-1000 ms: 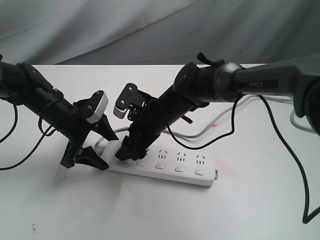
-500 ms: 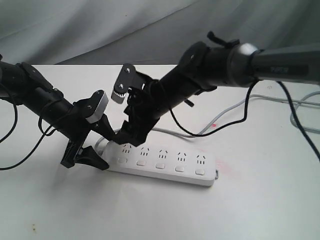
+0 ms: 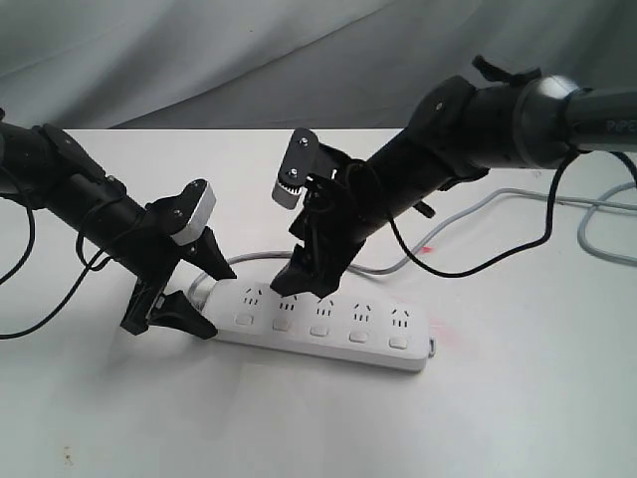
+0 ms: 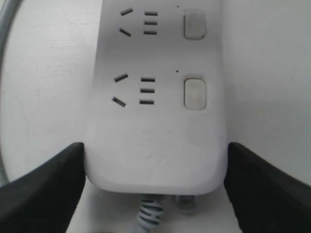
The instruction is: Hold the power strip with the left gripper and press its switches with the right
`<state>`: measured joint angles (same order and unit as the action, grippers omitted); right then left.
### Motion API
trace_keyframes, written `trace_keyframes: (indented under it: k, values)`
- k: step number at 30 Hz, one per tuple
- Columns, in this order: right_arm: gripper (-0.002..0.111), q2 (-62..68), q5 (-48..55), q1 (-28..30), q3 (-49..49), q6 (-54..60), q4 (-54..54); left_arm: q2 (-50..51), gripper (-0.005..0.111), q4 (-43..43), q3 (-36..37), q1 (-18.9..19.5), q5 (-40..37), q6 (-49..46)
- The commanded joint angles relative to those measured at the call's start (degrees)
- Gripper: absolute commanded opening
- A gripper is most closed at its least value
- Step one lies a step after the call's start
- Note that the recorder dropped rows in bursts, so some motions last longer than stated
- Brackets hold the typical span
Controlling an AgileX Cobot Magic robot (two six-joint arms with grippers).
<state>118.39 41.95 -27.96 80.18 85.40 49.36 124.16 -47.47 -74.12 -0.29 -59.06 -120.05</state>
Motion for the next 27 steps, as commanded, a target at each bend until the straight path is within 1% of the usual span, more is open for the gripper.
trace_keyframes:
  k: [1,12,17,27]
  values:
    - [0.075,-0.1,-0.7,-0.1,-1.1,3.5,4.9,-0.1,0.047,-1.3,-0.2,-0.3,-1.1,0.2]
    - [0.075,1.4,-0.7,-0.1,-1.1,3.2,3.0,-0.1,0.047,-1.3,-0.2,-0.3,-1.1,0.2]
    - [0.075,3.1,-0.5,-1.0,-1.2,3.2,2.9,-0.1,0.047,-1.3,-0.2,-0.3,-1.1,0.2]
    - [0.075,4.7,-3.0,-1.6,-1.2,2.6,1.1,-0.1,0.047,-1.3,-0.2,-0.3,-1.1,0.2]
